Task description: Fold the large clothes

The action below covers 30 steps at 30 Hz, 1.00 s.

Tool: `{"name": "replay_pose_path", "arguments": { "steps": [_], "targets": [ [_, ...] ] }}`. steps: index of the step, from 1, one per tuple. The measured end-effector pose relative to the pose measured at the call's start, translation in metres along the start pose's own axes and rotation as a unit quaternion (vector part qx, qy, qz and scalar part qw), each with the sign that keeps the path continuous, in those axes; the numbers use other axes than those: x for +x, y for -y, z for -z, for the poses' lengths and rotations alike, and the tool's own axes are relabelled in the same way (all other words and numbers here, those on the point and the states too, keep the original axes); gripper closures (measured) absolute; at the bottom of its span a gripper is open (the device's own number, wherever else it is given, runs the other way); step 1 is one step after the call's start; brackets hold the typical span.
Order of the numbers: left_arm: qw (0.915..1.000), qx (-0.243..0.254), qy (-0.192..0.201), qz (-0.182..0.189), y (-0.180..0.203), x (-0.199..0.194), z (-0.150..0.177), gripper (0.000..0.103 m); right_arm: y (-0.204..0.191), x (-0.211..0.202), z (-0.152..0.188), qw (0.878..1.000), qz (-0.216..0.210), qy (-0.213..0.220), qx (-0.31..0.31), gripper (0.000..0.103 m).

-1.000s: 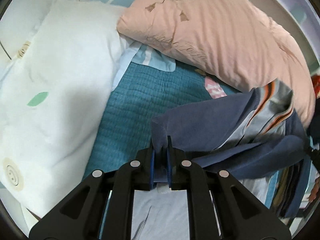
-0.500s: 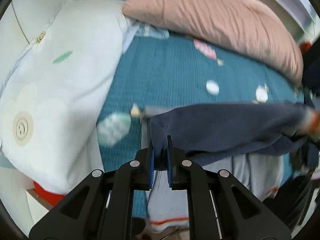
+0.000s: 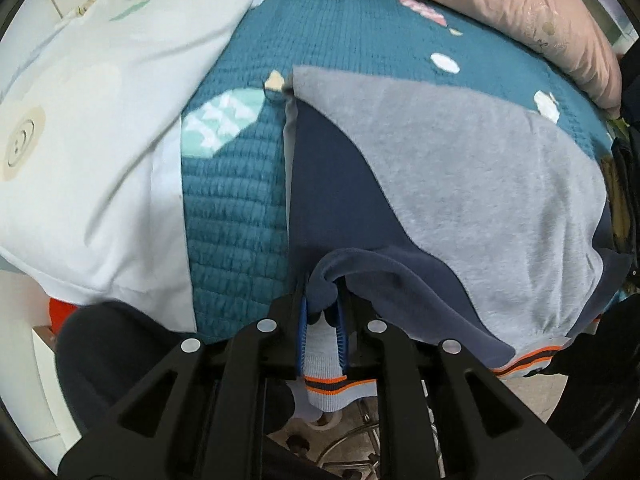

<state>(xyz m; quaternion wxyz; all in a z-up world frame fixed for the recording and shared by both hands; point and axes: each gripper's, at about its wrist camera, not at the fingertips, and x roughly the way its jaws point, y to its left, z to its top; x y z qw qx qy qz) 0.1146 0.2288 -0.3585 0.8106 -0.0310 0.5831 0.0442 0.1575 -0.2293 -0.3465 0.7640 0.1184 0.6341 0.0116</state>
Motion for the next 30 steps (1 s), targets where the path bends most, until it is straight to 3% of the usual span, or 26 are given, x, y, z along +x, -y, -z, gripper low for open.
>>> {"name": "replay_pose_path", "arguments": {
  "steps": [5,11,15,18,21,22,24,26,30],
  "targets": [
    [0.9999,-0.012,0.002,0.008,-0.015,-0.007,-0.007,0.087,0.011,-0.019,0.003,1.0,-0.007,-0.016,0.013,0.091],
    [0.9996,0.022,-0.015,-0.009,-0.017,-0.023,0.011,0.081,-0.013,-0.046,-0.015,0.999,-0.017,0.035,-0.012,0.091],
    [0.9997,0.0,0.012,0.019,-0.018,-0.052,0.02,0.081,-0.039,-0.024,-0.021,0.999,-0.013,0.014,-0.043,0.091],
    [0.9976,-0.01,0.035,0.059,-0.008,-0.064,0.015,0.081,-0.044,0.015,-0.01,0.999,-0.01,-0.034,-0.037,0.091],
    [0.9972,-0.024,0.024,0.066,0.004,-0.043,0.002,0.081,-0.035,0.048,0.006,0.997,0.002,-0.077,-0.02,0.095],
    [0.9975,-0.024,0.014,0.066,0.007,-0.03,-0.001,0.081,-0.031,0.052,0.012,0.998,-0.005,-0.064,-0.019,0.096],
    [0.9977,-0.029,-0.033,0.051,0.012,0.008,-0.002,0.084,-0.027,0.05,0.016,0.998,-0.013,-0.053,-0.018,0.097],
    [0.9949,-0.04,-0.079,0.048,0.011,0.038,0.006,0.095,-0.022,0.048,0.016,0.998,-0.016,-0.065,-0.002,0.097],
    [0.9951,-0.032,-0.081,0.047,0.01,0.039,0.016,0.097,-0.02,0.043,0.017,0.997,0.005,-0.081,0.001,0.097]
  ]
}}
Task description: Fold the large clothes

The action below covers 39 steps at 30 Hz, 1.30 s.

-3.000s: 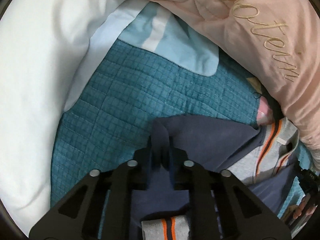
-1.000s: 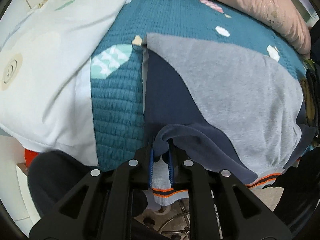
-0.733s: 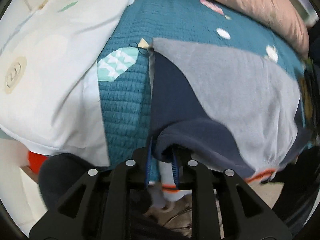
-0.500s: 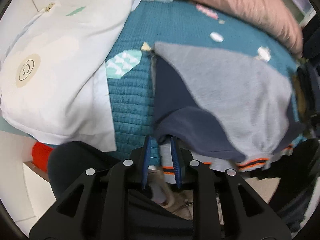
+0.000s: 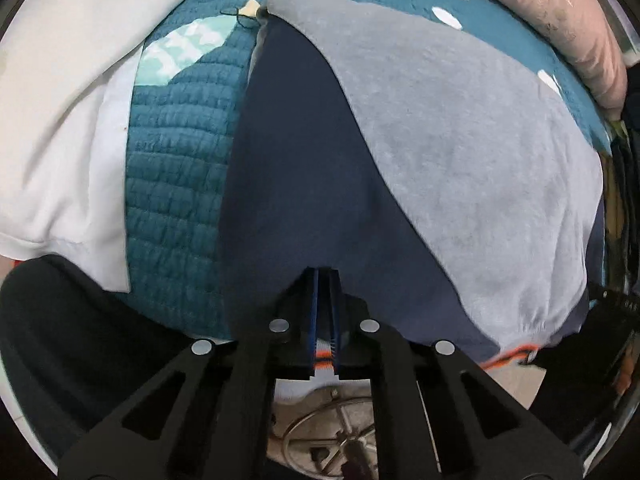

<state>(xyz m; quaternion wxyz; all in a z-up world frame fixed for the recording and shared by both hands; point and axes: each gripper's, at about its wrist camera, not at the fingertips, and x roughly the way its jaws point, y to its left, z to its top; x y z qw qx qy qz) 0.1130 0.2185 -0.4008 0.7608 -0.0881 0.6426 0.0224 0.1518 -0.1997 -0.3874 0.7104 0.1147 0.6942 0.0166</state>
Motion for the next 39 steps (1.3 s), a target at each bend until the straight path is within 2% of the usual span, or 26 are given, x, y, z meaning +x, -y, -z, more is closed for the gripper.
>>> {"name": "replay_pose_path", "arguments": {
  "steps": [2,4,6,9,10,11,13,15,16,19,21,23,25,28,31,33,36,37,38,39],
  "targets": [
    [1.0,0.0,-0.005,0.006,0.002,-0.011,0.002,0.098,-0.003,-0.007,0.004,1.0,0.006,0.0,0.009,0.091],
    [0.9993,0.025,0.015,0.022,0.013,-0.028,0.005,0.098,-0.018,-0.02,0.007,0.999,-0.028,0.016,-0.007,0.091],
    [0.997,0.066,0.033,0.024,0.038,-0.042,0.008,0.098,-0.043,-0.029,0.01,0.997,-0.05,0.03,-0.04,0.091],
    [0.994,0.093,0.026,0.05,0.069,-0.033,0.007,0.098,-0.073,-0.018,0.009,0.994,-0.076,0.014,-0.082,0.091],
    [0.9942,0.099,0.019,0.039,0.077,-0.022,0.008,0.098,-0.082,-0.009,0.009,0.994,-0.066,0.005,-0.09,0.091],
    [0.9945,0.1,0.012,0.028,0.08,-0.011,0.009,0.098,-0.086,0.001,0.01,0.994,-0.051,-0.001,-0.1,0.095],
    [0.9961,0.086,-0.013,0.011,0.075,0.011,0.012,0.099,-0.078,0.017,0.01,0.995,-0.029,-0.01,-0.099,0.099],
    [0.9967,0.071,-0.008,0.037,0.063,0.008,0.01,0.101,-0.058,0.023,0.01,0.996,-0.048,-0.023,-0.068,0.103],
    [0.9968,0.07,-0.01,0.037,0.061,0.006,0.01,0.101,-0.044,0.022,0.011,0.998,-0.037,-0.023,-0.055,0.103],
    [0.9977,0.065,-0.009,0.013,0.051,0.005,0.007,0.101,-0.016,0.02,0.011,0.998,-0.062,-0.027,-0.017,0.103],
    [0.9978,0.064,-0.017,0.008,0.055,0.007,0.004,0.101,-0.015,0.025,0.009,0.997,-0.066,-0.033,-0.009,0.103],
    [0.9962,0.086,-0.01,0.001,0.068,-0.005,0.001,0.1,-0.024,0.02,0.009,0.998,-0.054,-0.035,-0.019,0.102],
    [0.994,0.107,0.009,0.022,0.081,-0.022,-0.003,0.1,-0.032,0.004,0.006,0.998,-0.051,-0.015,-0.03,0.097],
    [0.991,0.118,0.037,0.052,0.103,-0.045,-0.022,0.1,-0.027,-0.017,0.003,0.998,-0.063,0.012,-0.025,0.097],
    [0.989,0.116,0.061,0.068,0.135,-0.051,-0.065,0.1,-0.013,-0.026,-0.006,0.999,-0.043,0.034,-0.003,0.097],
    [0.9881,0.106,0.065,0.09,0.157,-0.049,-0.098,0.1,0.005,-0.025,-0.009,0.998,-0.044,0.033,0.03,0.097],
    [0.9896,0.08,0.062,0.102,0.178,-0.035,-0.139,0.1,0.031,-0.022,-0.01,0.996,-0.049,0.026,0.072,0.093],
    [0.9906,0.067,0.046,0.11,0.187,-0.021,-0.151,0.1,0.035,-0.022,-0.011,0.995,-0.052,0.026,0.08,0.087],
    [0.9913,0.058,0.033,0.113,0.188,-0.009,-0.16,0.1,0.04,-0.021,-0.015,0.993,-0.068,0.022,0.09,0.073],
    [0.9931,0.044,0.013,0.108,0.187,0.011,-0.167,0.101,0.046,-0.015,-0.017,0.99,-0.1,0.013,0.103,0.064]
  ]
}}
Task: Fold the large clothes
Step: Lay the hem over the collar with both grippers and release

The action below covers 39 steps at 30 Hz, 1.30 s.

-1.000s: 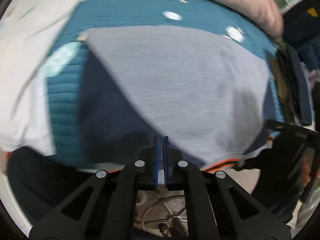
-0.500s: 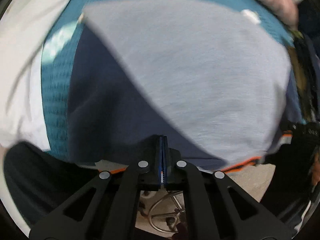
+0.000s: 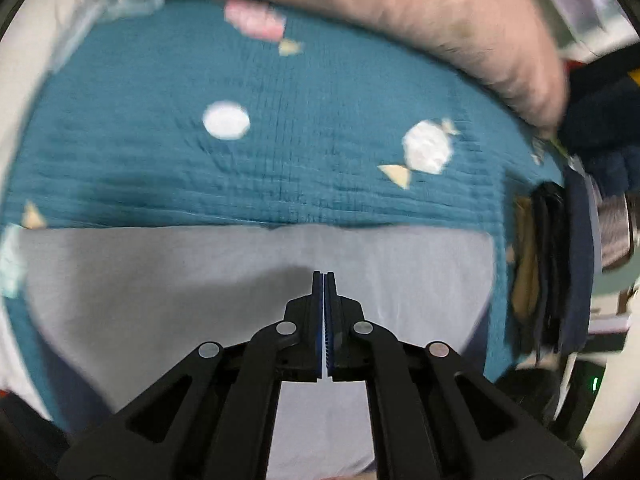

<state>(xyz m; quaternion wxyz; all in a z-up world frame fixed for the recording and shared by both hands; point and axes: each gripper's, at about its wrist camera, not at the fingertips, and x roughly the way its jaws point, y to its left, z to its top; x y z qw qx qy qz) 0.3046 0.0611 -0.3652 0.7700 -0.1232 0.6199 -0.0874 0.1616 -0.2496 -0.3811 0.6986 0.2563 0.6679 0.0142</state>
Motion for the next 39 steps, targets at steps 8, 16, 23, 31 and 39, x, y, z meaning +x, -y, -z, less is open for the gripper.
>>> {"name": "replay_pose_path", "arguments": {
  "steps": [8,16,23,31,39],
  "targets": [
    [0.9968,-0.052,-0.06,0.0,-0.027,0.03,0.018,0.101,-0.003,0.021,-0.017,0.999,-0.024,-0.011,0.025,0.055],
    [0.9966,0.046,-0.045,-0.052,-0.012,0.034,0.098,0.101,0.018,0.009,-0.01,1.0,-0.011,-0.006,0.028,0.059],
    [0.9945,0.052,-0.078,-0.046,-0.01,0.008,0.134,0.101,0.028,0.003,-0.013,0.998,0.027,0.003,0.051,0.04],
    [0.9968,0.026,-0.069,-0.032,-0.03,0.012,0.165,0.101,0.043,0.016,-0.007,0.996,-0.048,-0.019,0.073,0.046],
    [0.997,0.04,-0.057,-0.033,-0.03,0.016,0.178,0.101,0.048,0.029,-0.004,0.991,-0.091,-0.021,0.1,0.04]
  ]
}}
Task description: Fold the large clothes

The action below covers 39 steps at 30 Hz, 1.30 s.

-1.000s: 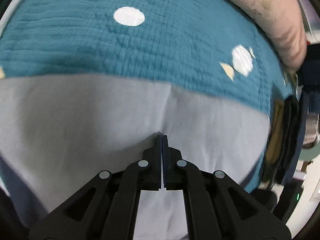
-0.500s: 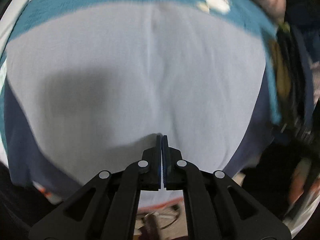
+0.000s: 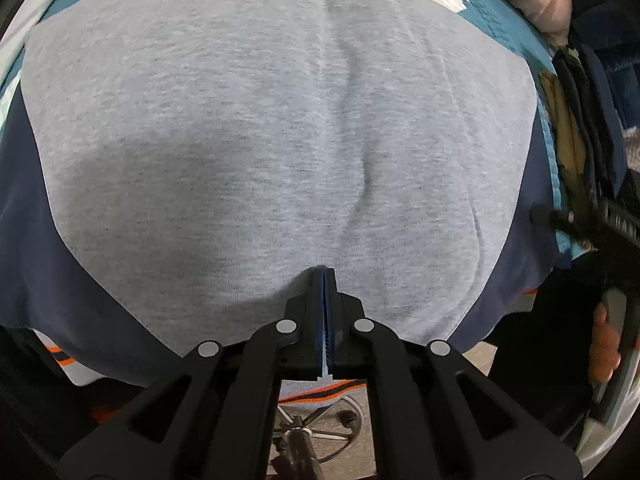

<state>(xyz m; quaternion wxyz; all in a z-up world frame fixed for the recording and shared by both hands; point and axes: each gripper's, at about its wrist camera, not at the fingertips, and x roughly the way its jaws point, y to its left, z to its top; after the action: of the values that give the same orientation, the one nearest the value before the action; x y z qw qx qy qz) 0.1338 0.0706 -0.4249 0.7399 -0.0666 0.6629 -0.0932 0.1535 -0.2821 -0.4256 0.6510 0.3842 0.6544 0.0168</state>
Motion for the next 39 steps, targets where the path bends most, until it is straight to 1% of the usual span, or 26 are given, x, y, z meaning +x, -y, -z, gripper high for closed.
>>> {"name": "replay_pose_path", "arguments": {
  "steps": [1,3,4,5,6,7,8,10,13,15,19,23,26,27,28,29,31,33,34,37,39],
  "targets": [
    [1.0,-0.001,0.002,0.001,-0.005,-0.004,0.007,0.101,0.003,0.001,-0.002,1.0,-0.011,-0.001,0.013,0.04],
    [1.0,-0.002,0.004,-0.001,-0.005,-0.003,0.007,0.101,0.005,-0.001,-0.002,1.0,-0.013,0.0,0.016,0.045],
    [1.0,0.003,0.004,-0.005,-0.004,-0.004,0.008,0.101,0.003,-0.003,0.0,1.0,-0.007,0.006,0.007,0.055],
    [0.9999,0.004,0.005,-0.008,-0.003,-0.004,0.009,0.101,0.001,-0.005,0.001,1.0,-0.001,0.012,0.001,0.061],
    [0.9999,0.007,0.006,-0.012,-0.001,-0.003,0.01,0.101,0.0,-0.009,0.004,1.0,0.002,0.02,-0.007,0.065],
    [0.9997,0.011,0.008,-0.018,0.004,-0.001,0.008,0.101,-0.005,-0.01,0.006,1.0,0.003,0.026,-0.011,0.073],
    [0.9996,0.015,0.01,-0.022,0.01,0.002,0.007,0.101,-0.008,-0.013,0.008,0.999,0.002,0.033,-0.016,0.079],
    [0.9991,0.024,0.014,-0.032,0.024,0.004,0.007,0.101,-0.014,-0.02,0.014,0.999,0.004,0.043,-0.027,0.082],
    [0.9987,0.027,0.018,-0.038,0.035,0.011,0.001,0.101,-0.03,-0.028,0.02,0.997,-0.004,0.057,-0.048,0.085],
    [0.9985,0.031,0.019,-0.04,0.038,0.013,-0.001,0.101,-0.041,-0.036,0.026,0.996,-0.018,0.06,-0.061,0.085],
    [0.9982,0.034,0.023,-0.042,0.043,0.018,-0.006,0.101,-0.082,-0.038,0.042,0.991,-0.051,0.054,-0.111,0.086],
    [0.9986,0.029,0.03,-0.033,0.037,0.013,-0.001,0.101,-0.125,-0.041,0.056,0.984,-0.048,0.056,-0.162,0.086],
    [0.9987,0.032,0.027,-0.029,0.036,0.006,-0.003,0.101,-0.153,-0.044,0.068,0.978,-0.045,0.055,-0.194,0.087],
    [0.9981,0.04,0.033,-0.034,0.032,-0.002,-0.002,0.1,-0.162,-0.044,0.073,0.976,-0.042,0.056,-0.204,0.087],
    [0.9969,0.047,0.052,-0.036,0.032,-0.014,-0.002,0.1,-0.173,-0.044,0.078,0.974,-0.042,0.055,-0.216,0.087],
    [0.9961,0.05,0.065,-0.033,0.031,-0.023,-0.002,0.1,-0.176,-0.047,0.082,0.972,-0.042,0.053,-0.227,0.087],
    [0.9946,0.048,0.089,-0.023,0.021,-0.048,-0.002,0.1,-0.198,-0.047,0.096,0.966,-0.046,0.047,-0.251,0.087],
    [0.9934,0.032,0.109,-0.016,0.005,-0.069,-0.001,0.1,-0.215,-0.047,0.11,0.959,-0.046,0.043,-0.277,0.087],
    [0.9923,0.022,0.12,-0.018,-0.006,-0.08,0.0,0.1,-0.229,-0.044,0.12,0.953,-0.048,0.037,-0.295,0.087],
    [0.9884,-0.002,0.148,-0.033,-0.033,-0.108,0.008,0.1,-0.263,-0.026,0.14,0.941,-0.055,0.011,-0.334,0.087],
    [0.9848,-0.029,0.165,-0.047,-0.062,-0.127,0.019,0.1,-0.282,-0.012,0.154,0.932,-0.051,-0.005,-0.36,0.087]
  ]
}}
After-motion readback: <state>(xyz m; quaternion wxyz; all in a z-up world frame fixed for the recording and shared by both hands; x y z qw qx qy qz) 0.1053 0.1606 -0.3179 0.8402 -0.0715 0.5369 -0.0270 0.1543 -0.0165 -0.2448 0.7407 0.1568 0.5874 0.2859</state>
